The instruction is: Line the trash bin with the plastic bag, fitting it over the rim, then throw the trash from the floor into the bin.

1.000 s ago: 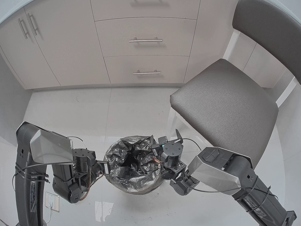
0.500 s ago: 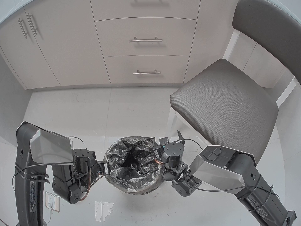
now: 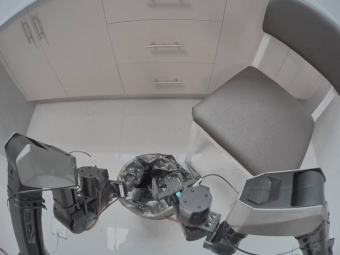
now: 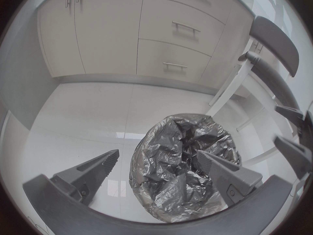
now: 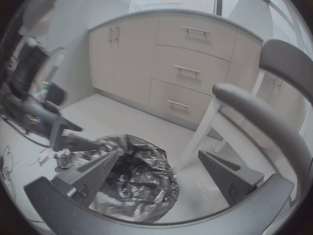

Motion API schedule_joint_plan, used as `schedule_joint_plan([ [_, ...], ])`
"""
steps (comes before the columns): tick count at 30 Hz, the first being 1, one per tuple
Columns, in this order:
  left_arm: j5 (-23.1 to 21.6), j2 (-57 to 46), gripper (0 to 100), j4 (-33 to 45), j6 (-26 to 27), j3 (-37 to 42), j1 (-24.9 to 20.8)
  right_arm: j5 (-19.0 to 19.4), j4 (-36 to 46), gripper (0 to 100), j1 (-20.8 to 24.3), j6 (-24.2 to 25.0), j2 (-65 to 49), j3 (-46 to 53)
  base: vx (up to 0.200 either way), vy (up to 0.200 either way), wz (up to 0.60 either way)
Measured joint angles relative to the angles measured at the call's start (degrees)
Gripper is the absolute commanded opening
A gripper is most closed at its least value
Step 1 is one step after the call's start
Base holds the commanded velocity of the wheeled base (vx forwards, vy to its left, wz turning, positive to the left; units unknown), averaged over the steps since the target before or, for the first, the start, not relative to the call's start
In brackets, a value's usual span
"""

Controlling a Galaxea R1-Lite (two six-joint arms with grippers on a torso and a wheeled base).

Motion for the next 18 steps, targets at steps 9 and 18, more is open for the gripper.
schedule_joint_plan([
  [9, 0.13, -12.42, 100, 0.09, -0.20, 7.11, -0.20, -0.88, -3.04, 100, 6.03, 0.85, -16.79, 14.77, 0.000, 0.000, 0.00],
  [18, -0.16, -20.83, 100, 1.16, 0.77, 9.12, 8.24, -0.98, -3.11, 100, -7.67, 1.17, -32.46, 16.10, 0.000, 0.000, 0.00],
])
